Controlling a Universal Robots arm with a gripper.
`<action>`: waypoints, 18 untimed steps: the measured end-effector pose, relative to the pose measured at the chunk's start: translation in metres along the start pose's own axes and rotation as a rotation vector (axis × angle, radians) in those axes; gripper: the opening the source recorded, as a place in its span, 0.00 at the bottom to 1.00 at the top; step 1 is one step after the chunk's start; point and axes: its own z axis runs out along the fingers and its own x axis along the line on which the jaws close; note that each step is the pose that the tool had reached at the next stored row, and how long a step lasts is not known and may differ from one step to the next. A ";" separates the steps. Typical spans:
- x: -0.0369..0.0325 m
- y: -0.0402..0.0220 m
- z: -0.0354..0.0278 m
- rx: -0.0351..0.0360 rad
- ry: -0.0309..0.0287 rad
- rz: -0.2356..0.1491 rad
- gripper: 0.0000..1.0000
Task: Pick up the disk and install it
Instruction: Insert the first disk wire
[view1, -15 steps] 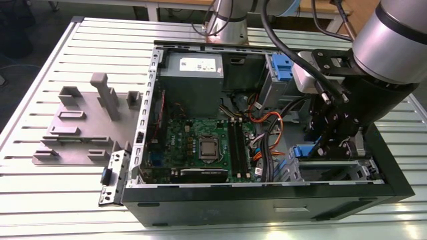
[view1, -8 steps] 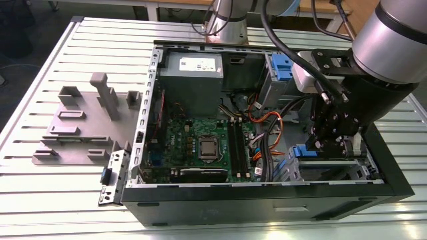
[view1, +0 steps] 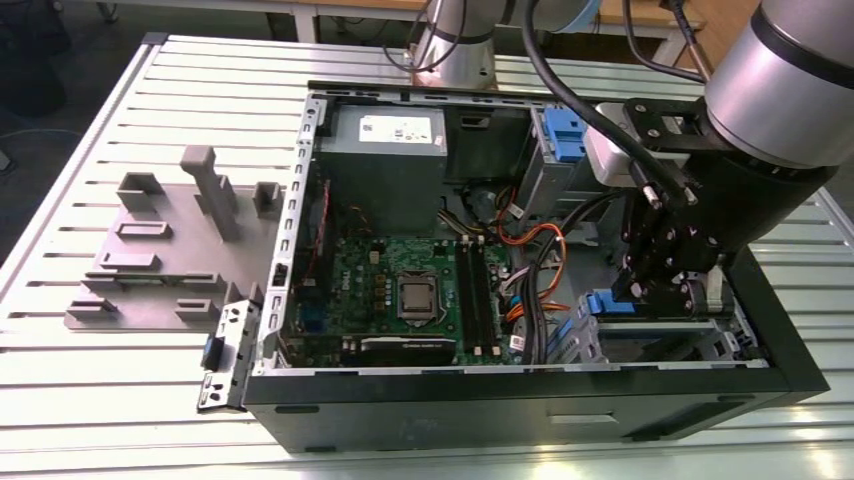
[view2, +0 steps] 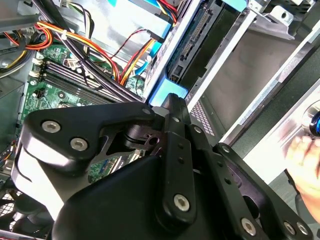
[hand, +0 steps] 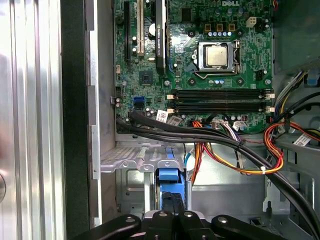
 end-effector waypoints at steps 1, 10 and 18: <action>0.0000 0.0000 0.0000 0.0000 0.0001 0.000 0.11; -0.0001 -0.0006 0.0000 0.0000 0.0002 0.000 0.11; -0.0007 -0.0191 0.0009 -0.0072 0.0005 0.000 0.11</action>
